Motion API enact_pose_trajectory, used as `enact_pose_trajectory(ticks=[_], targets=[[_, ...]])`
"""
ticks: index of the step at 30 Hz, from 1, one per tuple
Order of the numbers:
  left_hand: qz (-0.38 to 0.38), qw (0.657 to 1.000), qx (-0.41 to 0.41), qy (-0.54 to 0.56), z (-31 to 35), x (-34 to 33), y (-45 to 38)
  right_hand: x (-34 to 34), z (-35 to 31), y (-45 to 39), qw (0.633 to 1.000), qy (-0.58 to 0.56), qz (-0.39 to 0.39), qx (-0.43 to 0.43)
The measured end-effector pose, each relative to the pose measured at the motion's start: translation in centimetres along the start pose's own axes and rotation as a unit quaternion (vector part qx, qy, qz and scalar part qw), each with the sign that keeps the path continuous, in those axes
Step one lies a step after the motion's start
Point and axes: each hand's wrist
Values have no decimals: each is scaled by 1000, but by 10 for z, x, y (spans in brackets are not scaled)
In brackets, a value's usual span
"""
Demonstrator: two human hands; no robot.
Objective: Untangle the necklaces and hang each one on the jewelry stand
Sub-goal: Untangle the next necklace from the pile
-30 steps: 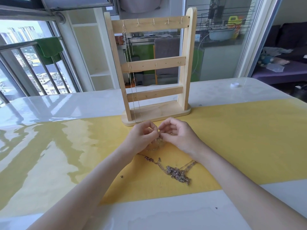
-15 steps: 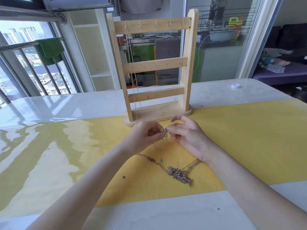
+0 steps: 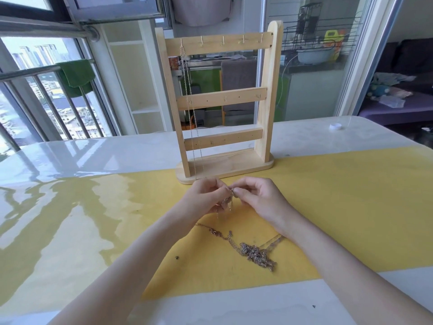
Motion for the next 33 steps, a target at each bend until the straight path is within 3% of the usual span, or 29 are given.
enact_pose_trajectory(ticks=[3, 7, 15, 23, 28, 31, 33], targets=[[11, 1000, -4, -28, 1, 1, 0, 0, 0, -1, 999, 0, 48, -8], [22, 997, 2, -74, 0, 2, -1, 2, -6, -2, 978, -194, 32, -67], [31, 996, 49, 61, -5, 8, -4, 5, -2, -1, 973, -215, -58, -60], [24, 997, 13, 74, -5, 4, -3, 14, -5, -3, 915, -400, -3, -41], [34, 982, 35, 184, -4, 9, -3, 6, -6, -1, 959, -277, 12, -59], [40, 962, 41, 267, 2, 8, -4, 4, -5, -1, 963, -262, 22, -66], [54, 970, 34, 236, 4, 6, -6, 5, -5, -2, 958, -274, 37, -71]])
Point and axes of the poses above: each hand's wrist, its own y-axis away from the middle knuckle, its own x-axis out of the back of the hand, z = x × y, and after that the axes turned 9 degrees about -y, right-handed
